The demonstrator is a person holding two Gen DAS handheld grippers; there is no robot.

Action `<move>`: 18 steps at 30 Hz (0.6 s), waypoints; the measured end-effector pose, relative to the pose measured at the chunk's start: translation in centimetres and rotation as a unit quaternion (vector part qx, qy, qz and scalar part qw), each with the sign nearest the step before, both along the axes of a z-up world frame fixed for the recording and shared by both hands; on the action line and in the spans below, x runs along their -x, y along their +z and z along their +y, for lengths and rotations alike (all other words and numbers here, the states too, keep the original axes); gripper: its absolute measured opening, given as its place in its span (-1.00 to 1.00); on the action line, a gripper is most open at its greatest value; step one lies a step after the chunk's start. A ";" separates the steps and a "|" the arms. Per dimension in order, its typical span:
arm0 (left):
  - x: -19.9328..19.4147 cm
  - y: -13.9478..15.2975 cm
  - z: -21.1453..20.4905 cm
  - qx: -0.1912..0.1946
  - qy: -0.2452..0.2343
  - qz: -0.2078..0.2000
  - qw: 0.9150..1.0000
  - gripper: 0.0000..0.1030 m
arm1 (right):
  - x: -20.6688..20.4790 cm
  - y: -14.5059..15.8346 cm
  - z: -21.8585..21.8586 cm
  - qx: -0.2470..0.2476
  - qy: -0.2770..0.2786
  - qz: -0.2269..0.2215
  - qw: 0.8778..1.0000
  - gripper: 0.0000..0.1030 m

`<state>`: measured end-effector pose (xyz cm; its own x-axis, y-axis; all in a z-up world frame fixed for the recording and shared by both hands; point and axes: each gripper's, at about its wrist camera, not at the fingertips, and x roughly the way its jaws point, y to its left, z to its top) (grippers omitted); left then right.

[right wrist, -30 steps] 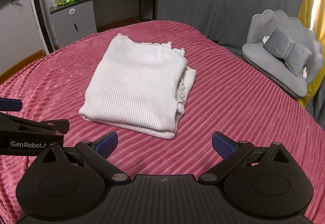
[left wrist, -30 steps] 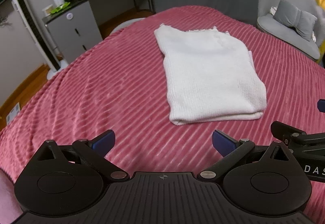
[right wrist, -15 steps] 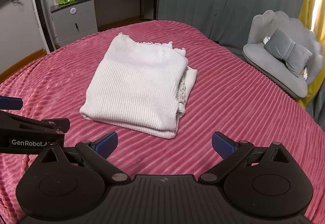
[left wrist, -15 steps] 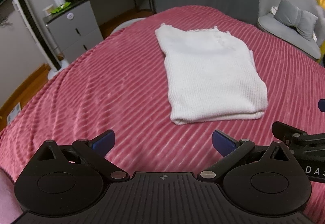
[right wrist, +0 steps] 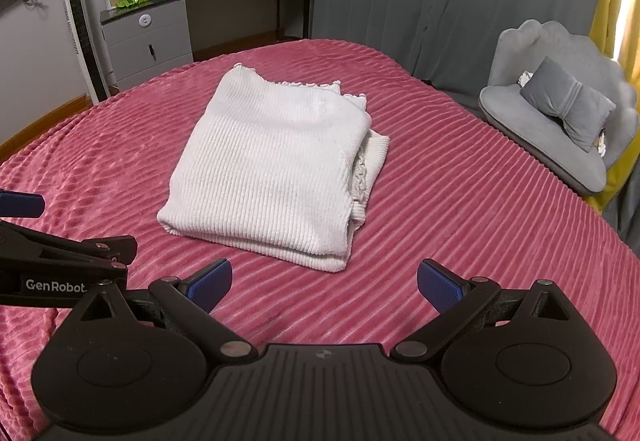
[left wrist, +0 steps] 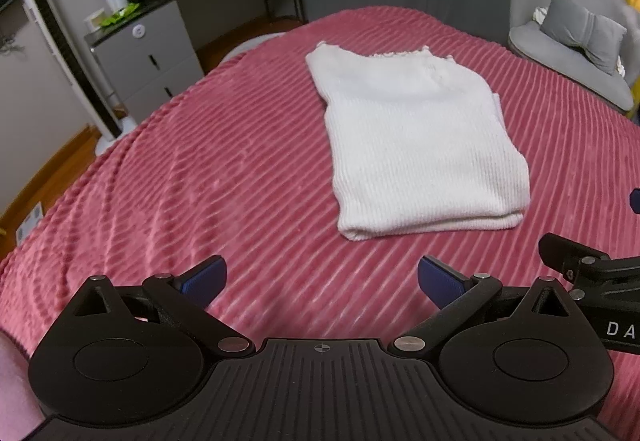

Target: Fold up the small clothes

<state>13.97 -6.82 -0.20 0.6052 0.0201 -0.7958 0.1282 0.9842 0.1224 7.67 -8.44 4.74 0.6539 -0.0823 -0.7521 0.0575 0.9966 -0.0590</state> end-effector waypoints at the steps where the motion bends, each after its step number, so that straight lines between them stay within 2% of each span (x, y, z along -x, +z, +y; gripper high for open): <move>1: 0.0 0.0 0.0 0.000 0.000 0.000 1.000 1.00 | 0.0 0.0 0.0 0.000 0.000 0.001 1.000 0.92; 18: 0.1 -0.2 0.0 -0.002 -0.004 0.002 1.000 1.00 | -0.1 0.0 0.2 0.003 0.002 -0.002 1.000 0.92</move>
